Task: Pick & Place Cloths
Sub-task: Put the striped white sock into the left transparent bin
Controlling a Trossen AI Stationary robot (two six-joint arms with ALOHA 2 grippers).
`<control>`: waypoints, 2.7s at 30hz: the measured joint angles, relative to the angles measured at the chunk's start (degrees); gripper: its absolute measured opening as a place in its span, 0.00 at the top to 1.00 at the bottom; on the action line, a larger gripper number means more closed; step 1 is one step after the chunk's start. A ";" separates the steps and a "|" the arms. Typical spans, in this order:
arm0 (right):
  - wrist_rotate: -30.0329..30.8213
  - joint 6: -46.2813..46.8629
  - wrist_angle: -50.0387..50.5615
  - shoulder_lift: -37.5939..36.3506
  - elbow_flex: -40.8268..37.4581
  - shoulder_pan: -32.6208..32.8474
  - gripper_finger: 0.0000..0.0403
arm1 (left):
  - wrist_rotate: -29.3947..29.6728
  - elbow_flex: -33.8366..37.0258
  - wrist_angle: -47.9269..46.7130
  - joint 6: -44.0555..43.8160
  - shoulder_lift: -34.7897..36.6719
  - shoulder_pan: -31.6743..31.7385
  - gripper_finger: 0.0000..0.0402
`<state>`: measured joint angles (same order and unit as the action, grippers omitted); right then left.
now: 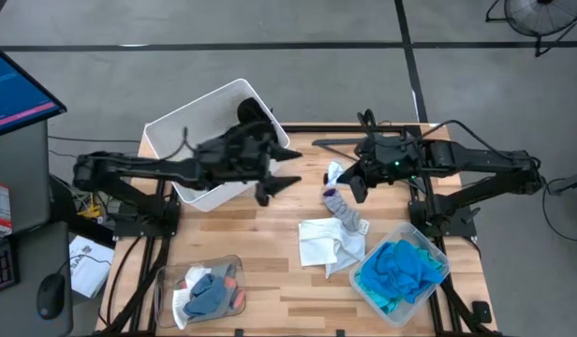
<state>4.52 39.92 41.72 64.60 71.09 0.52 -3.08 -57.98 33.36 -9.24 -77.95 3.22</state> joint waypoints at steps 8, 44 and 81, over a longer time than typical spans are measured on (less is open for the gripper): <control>-0.11 0.02 -1.51 1.52 0.07 2.87 1.00 | -1.41 -0.52 0.49 1.52 -6.79 -0.50 0.25; -7.52 -2.89 -18.39 4.09 0.02 6.59 1.00 | -4.08 -2.03 1.80 -4.73 -12.03 -4.07 0.71; -7.50 -6.05 -16.43 -2.21 0.06 9.59 0.68 | 24.96 -2.69 -61.60 -41.77 10.01 -50.93 1.00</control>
<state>-2.98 33.87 25.29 62.38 71.16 10.11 21.87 -60.66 -28.24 -51.02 -67.93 -47.70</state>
